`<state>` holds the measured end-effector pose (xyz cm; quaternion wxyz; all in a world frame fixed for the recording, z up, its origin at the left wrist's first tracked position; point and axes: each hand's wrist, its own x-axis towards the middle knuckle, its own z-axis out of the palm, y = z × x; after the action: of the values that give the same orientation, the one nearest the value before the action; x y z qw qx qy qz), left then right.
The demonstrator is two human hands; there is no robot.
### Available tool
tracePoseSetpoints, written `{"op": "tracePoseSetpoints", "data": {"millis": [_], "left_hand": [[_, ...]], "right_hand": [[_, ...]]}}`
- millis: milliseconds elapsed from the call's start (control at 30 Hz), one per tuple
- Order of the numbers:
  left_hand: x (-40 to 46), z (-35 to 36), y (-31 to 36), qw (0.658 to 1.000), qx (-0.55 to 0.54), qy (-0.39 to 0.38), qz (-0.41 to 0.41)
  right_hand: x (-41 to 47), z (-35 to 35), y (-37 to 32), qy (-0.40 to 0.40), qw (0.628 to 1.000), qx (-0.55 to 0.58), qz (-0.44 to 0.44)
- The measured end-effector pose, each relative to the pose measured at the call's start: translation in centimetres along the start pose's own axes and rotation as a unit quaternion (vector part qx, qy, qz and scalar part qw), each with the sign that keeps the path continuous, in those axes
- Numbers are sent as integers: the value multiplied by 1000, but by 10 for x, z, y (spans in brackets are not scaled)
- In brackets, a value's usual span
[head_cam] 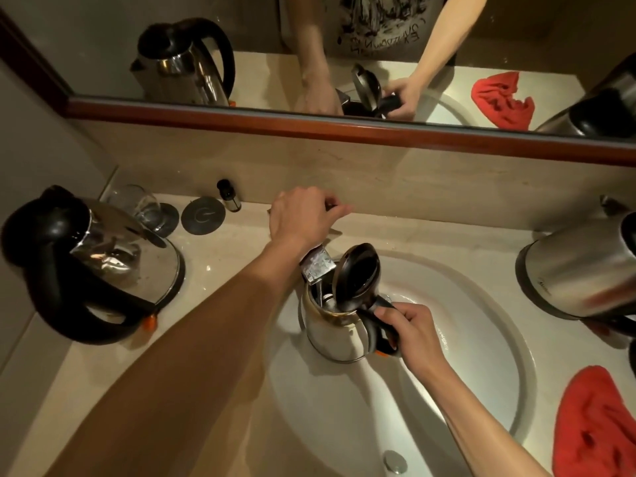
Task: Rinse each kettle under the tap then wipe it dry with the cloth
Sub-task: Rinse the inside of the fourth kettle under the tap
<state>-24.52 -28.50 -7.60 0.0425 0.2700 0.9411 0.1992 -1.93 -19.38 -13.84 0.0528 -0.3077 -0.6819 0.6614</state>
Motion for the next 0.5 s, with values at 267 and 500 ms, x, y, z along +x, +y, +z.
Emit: {"op": "tracePoseSetpoints", "data": {"millis": [267, 500], "left_hand": [[-1, -1, -1, 1000, 15, -4, 19], [-3, -6, 0, 999, 34, -21, 30]], "right_hand": [[1, -5, 0, -7, 1000, -11, 3], [3, -11, 4, -24, 1000, 1, 0]]}}
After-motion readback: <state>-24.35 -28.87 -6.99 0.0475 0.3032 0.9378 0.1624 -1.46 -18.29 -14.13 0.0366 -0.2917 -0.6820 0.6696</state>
